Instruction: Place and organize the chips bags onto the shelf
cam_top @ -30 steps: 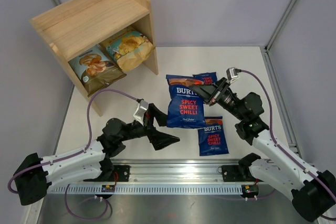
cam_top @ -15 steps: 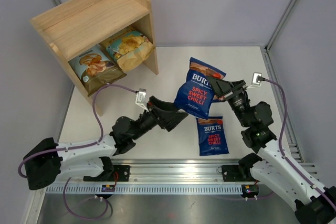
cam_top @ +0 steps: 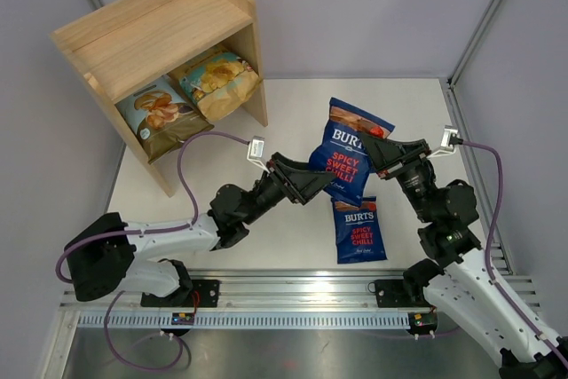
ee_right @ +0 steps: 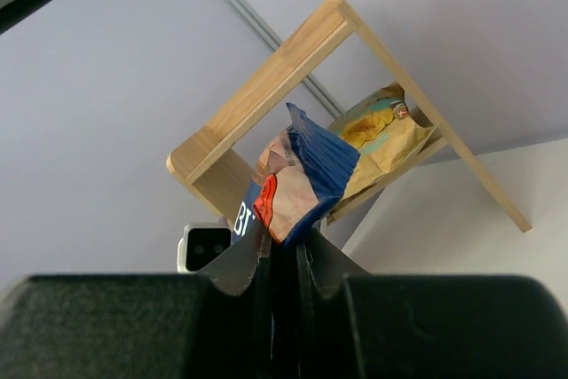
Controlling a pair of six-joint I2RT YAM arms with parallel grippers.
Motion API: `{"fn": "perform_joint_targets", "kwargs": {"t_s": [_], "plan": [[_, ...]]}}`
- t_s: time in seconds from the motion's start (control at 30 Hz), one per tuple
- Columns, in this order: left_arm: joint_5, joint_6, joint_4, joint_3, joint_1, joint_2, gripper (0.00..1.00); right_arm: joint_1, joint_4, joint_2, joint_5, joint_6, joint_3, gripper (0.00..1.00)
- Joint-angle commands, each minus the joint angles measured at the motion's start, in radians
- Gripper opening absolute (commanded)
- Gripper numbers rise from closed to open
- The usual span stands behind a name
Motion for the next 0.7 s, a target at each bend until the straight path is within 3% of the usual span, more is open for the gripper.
{"fn": "perform_joint_targets", "kwargs": {"t_s": [0.0,0.17,0.2,0.33,0.4,0.5,0.67], "plan": [[0.067,-0.008,0.097,0.033,-0.004,0.017,0.78,-0.002,-0.041,-0.019,-0.086,-0.073,0.05,0.04],[0.084,0.01,-0.009,0.081,-0.004,-0.009,0.2,-0.004,-0.032,-0.035,-0.102,-0.062,0.041,0.04],[0.087,0.009,-0.009,0.079,-0.004,-0.01,0.16,-0.004,-0.033,-0.035,-0.103,-0.059,0.041,0.05],[0.07,0.01,-0.022,0.05,-0.004,-0.033,0.06,-0.005,-0.079,-0.033,-0.093,-0.073,0.055,0.18],[0.055,0.036,-0.102,0.047,-0.004,-0.074,0.0,-0.004,-0.168,-0.05,-0.045,-0.113,0.082,0.38],[0.03,0.1,-0.266,0.068,-0.004,-0.157,0.0,-0.002,-0.329,-0.067,0.065,-0.18,0.15,0.63],[-0.078,0.209,-0.504,0.15,0.005,-0.268,0.0,-0.004,-0.547,-0.064,0.203,-0.275,0.272,0.76]]}}
